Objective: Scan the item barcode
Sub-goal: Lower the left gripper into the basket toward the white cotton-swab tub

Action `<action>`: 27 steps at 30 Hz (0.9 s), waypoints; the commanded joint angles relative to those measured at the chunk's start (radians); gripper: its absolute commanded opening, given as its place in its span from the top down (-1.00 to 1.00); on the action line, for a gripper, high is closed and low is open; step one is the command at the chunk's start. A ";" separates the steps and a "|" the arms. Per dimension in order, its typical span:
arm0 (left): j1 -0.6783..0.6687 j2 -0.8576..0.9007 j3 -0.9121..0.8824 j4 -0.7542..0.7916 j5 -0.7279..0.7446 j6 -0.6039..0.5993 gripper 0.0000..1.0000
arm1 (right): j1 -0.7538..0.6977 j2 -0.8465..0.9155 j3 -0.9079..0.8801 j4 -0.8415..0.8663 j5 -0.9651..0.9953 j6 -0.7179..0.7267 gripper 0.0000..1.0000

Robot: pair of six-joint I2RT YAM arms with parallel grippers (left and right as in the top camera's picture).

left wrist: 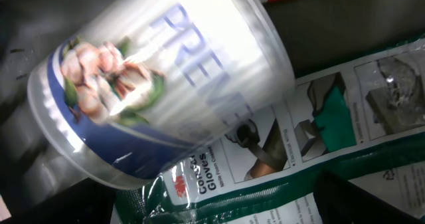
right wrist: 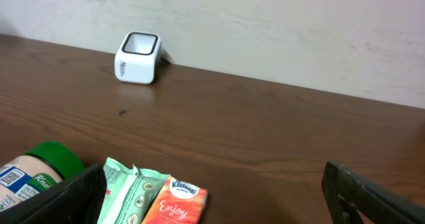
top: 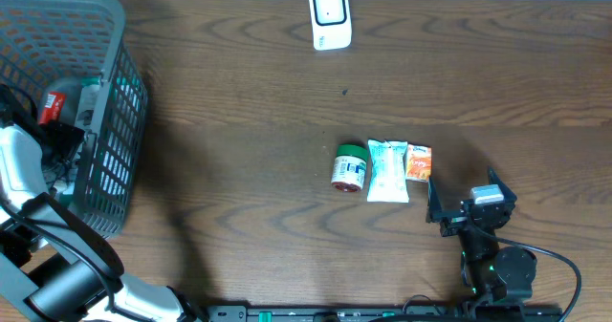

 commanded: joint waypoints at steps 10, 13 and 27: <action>-0.003 -0.165 0.075 -0.042 -0.005 0.158 -0.88 | 0.005 -0.001 -0.001 -0.003 -0.004 0.014 -0.99; -0.003 -0.216 0.082 -0.025 -0.005 0.203 -0.88 | 0.005 -0.001 -0.001 -0.003 -0.004 0.014 -0.99; 0.023 -0.066 0.081 0.064 -0.099 0.472 -0.92 | 0.005 -0.001 -0.001 -0.003 -0.004 0.014 -0.98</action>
